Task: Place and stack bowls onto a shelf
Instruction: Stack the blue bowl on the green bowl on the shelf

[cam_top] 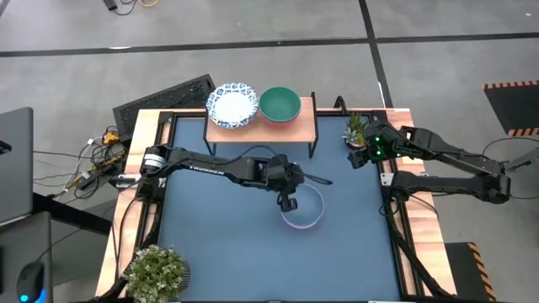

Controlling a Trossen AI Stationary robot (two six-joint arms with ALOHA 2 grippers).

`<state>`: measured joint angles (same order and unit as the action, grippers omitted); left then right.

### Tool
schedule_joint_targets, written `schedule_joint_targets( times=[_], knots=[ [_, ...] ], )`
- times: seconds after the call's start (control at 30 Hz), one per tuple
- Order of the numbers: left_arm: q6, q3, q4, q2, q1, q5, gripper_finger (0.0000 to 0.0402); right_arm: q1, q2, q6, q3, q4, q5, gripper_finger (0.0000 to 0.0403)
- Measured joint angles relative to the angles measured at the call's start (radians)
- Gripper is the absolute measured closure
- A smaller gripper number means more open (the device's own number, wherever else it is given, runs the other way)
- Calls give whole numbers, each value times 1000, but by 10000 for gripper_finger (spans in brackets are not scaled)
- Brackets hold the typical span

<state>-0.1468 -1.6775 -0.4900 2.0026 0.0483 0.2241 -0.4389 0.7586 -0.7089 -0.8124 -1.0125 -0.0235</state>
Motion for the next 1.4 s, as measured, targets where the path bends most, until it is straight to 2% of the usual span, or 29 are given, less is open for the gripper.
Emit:
schedule_joint_targets(
  times=[0.1,0.3,0.4,0.63,0.7,0.83,1.03,1.23,1.4],
  knots=[
    [-5,0,10,0,-12,-20,371,0,0,1,0,0,0,143],
    [28,0,9,0,-36,-181,324,0,0,2,0,0,0,143],
    [65,0,-7,-13,-43,-180,296,0,0,5,0,0,0,143],
    [152,-2,-39,-105,-53,-95,235,0,0,9,0,-3,0,143],
    [191,0,-59,-132,-48,-118,225,0,0,10,0,-3,0,143],
    [445,-3,-88,-191,4,-223,227,0,0,13,0,-4,0,143],
    [763,0,-130,-166,110,-231,237,0,0,14,0,-4,0,143],
    [896,1,-155,-79,150,-197,238,0,0,30,0,-3,0,143],
    [944,0,-141,-20,151,-159,238,0,0,29,-1,-4,0,143]
  ],
)
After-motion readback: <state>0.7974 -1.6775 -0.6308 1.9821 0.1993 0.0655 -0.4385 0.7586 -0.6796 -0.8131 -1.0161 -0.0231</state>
